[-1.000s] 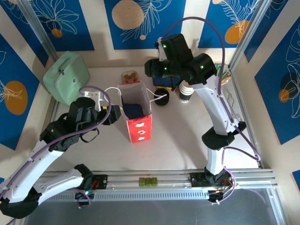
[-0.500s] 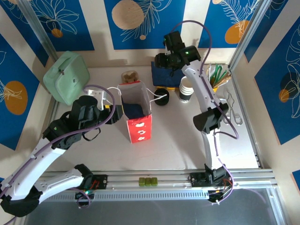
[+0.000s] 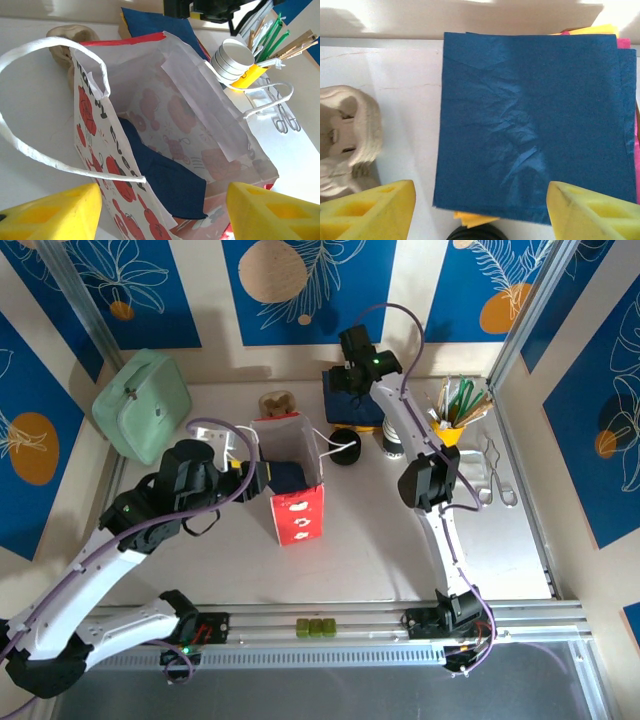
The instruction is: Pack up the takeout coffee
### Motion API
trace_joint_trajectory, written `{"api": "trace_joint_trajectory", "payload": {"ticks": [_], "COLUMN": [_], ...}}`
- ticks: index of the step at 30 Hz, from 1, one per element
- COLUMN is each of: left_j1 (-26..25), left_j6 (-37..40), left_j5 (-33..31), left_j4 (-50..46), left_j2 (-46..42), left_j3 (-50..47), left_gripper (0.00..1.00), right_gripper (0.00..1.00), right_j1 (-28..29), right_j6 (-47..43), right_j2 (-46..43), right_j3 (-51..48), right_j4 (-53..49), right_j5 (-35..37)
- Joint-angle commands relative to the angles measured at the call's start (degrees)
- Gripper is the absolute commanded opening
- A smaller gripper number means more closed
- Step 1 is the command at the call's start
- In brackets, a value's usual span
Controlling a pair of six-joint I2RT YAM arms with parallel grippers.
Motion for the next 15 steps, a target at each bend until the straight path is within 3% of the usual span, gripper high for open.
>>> {"api": "trace_joint_trajectory", "payload": {"ticks": [1, 15], "left_j1": [0.54, 0.5], "left_j6": [1.55, 2.02], "left_j5": [0.74, 1.7], "left_j4": [0.9, 0.81], "left_j2": [-0.26, 0.9], "left_j3": [0.14, 0.47], "left_gripper": [0.67, 0.68], "right_gripper": [0.71, 0.71], "right_j1": [-0.82, -1.49], "right_j6": [-1.0, -4.14], "right_j2": [2.48, 9.29], "right_j3": [2.3, 1.39], "right_j4": [1.94, 2.63], "right_j5": [2.9, 3.79]}}
